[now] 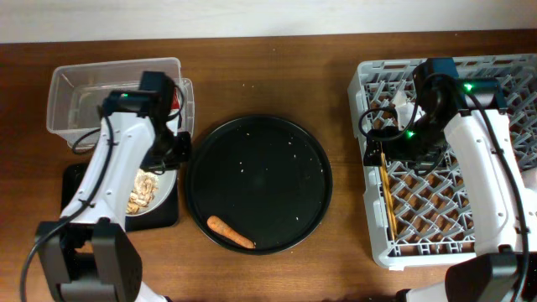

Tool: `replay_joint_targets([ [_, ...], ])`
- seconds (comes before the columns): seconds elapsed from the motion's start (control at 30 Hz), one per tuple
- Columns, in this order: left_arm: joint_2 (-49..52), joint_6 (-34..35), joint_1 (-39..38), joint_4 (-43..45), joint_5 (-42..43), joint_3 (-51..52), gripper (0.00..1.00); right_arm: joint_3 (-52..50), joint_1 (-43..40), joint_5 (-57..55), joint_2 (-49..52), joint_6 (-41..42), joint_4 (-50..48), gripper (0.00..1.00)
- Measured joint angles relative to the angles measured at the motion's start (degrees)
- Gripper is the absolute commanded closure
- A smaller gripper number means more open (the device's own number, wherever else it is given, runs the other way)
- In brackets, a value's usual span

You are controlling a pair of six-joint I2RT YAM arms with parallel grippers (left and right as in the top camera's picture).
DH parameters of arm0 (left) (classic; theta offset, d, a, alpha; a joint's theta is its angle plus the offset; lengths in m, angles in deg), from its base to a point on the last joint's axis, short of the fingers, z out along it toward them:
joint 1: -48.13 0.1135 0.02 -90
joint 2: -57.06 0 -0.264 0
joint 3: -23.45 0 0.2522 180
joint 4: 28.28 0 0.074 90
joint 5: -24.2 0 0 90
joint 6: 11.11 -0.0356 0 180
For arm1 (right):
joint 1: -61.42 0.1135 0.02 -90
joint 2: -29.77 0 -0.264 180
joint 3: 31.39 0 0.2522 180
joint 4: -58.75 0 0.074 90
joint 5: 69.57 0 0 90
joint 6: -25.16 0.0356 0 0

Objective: Sort waste into correct bins and load items into the dishwasher rack

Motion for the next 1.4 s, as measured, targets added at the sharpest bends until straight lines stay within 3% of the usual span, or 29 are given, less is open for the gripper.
replay_joint_targets([
  [0.23,-0.5,-20.6,18.6,-3.1,31.5,1.4,1.00,0.0,0.0,0.0,0.0,0.0,0.0,0.02],
  [0.5,-0.6,-36.1,39.3,-13.6,55.5,1.5,1.00,0.0,0.0,0.0,0.0,0.0,0.0,0.02],
  [0.6,-0.6,-42.1,42.1,-15.6,60.5,1.5,1.00,0.0,0.0,0.0,0.0,0.0,0.1,0.02],
  [0.93,-0.7,-45.0,45.4,-19.3,64.0,1.6,1.00,0.0,0.0,0.0,0.0,0.0,1.1,0.02],
  [1.0,-1.0,-45.0,43.2,-20.1,63.9,1.6,1.00,0.0,0.0,0.0,0.0,0.0,1.1,0.02],
  [1.07,-6.2,-44.4,32.8,-16.6,63.7,1.7,1.00,0.0,0.0,0.0,0.0,0.0,1.2,0.01],
  [1.13,-7.8,-37.7,18.8,-6.9,61.0,1.8,1.00,0.0,0.1,0.0,0.1,0.0,1.1,0.02],
  [1.27,-7.9,-16.4,-5.4,13.3,38.3,2.1,1.00,-0.1,0.1,0.0,0.1,0.0,1.1,0.02],
  [1.33,-7.4,-11.0,-13.3,14.8,29.0,2.1,1.00,-0.1,0.1,0.0,0.1,0.0,1.1,0.02],
  [1.4,-0.5,-7.4,-20.7,17.7,21.2,2.1,1.00,-0.1,0.1,0.0,0.1,0.0,1.1,0.02],
])
